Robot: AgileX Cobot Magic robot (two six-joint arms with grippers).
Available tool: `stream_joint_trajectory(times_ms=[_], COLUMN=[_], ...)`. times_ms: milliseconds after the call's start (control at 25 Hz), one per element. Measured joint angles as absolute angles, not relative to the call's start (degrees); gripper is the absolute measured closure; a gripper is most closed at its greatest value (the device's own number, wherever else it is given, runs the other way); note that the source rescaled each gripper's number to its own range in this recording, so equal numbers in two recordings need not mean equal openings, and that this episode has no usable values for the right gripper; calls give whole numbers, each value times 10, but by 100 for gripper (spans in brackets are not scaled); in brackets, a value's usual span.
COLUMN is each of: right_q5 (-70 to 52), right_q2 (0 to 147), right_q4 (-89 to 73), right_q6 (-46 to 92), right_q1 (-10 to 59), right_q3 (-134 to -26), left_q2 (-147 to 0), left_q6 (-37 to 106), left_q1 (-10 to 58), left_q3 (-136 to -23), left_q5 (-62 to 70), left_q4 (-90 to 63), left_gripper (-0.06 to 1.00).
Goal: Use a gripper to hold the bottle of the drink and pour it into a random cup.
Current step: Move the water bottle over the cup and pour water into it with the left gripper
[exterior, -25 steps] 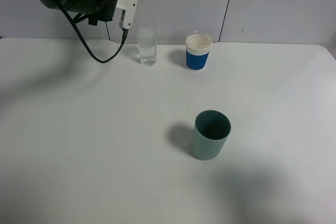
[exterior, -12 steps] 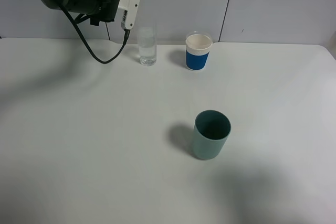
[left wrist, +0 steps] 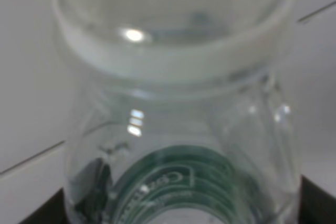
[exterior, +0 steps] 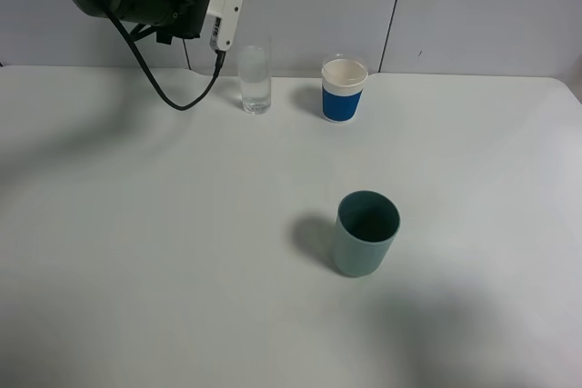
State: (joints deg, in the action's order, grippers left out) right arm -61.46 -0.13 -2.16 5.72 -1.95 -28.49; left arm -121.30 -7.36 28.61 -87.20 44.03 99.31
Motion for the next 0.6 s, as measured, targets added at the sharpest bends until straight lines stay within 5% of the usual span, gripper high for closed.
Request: stream_joint_trajectory(times_ms=[600], right_q5=[-615], right_q2=[-1], right_q4=[-22], right_q6=[57], right_q1=[-19], right_q3=[-285], left_q2=[-1213], left_q6=[-38], left_q1=[296], left_q3=[-872], left_q5=[448], left_q4=[993], left_gripper=[91])
